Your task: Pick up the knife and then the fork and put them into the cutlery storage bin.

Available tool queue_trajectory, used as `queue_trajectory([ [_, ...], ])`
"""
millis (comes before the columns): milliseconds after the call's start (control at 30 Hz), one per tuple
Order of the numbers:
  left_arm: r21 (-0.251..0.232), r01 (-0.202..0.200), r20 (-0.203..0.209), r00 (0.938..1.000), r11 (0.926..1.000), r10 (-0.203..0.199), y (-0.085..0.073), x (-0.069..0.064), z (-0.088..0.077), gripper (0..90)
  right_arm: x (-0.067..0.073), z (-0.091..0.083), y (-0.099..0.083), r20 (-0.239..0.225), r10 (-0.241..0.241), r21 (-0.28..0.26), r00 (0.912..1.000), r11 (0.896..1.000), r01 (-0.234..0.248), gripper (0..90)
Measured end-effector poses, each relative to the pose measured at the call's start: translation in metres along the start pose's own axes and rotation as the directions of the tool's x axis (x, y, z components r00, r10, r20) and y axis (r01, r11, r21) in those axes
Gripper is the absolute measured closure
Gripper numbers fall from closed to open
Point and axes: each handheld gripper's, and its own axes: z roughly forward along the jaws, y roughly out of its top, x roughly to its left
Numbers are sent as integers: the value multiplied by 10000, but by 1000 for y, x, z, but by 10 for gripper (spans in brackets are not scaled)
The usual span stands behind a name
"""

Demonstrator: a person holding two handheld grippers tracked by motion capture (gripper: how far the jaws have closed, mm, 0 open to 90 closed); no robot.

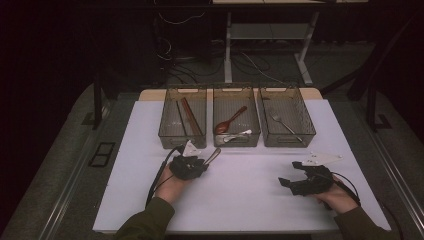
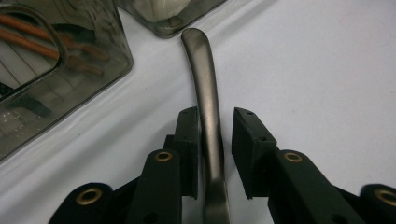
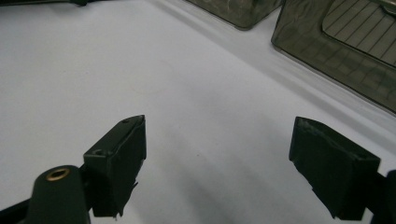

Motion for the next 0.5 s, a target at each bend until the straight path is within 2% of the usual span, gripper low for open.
queue_trajectory([
  [133, 22, 38, 69, 10000, 10000, -38, 0, 1, 0, 780, 0, 1, 0, -5, -27, 8, 10000, 10000, 27, 187],
  [300, 44, 19, 144, 9999, 10000, -20, 0, 2, -1, 788, 0, 1, 0, -44, 19, 15, 10000, 10000, -19, 187],
  [433, 49, -79, 220, 9997, 10000, 78, 0, 3, -1, 790, -1, 2, 0, -294, 179, 96, 9994, 9998, -176, 182],
  [500, 53, -130, 276, 9995, 9999, 128, 0, 3, -1, 790, -2, 3, 0, -603, 331, 155, 9976, 9994, -322, 178],
])
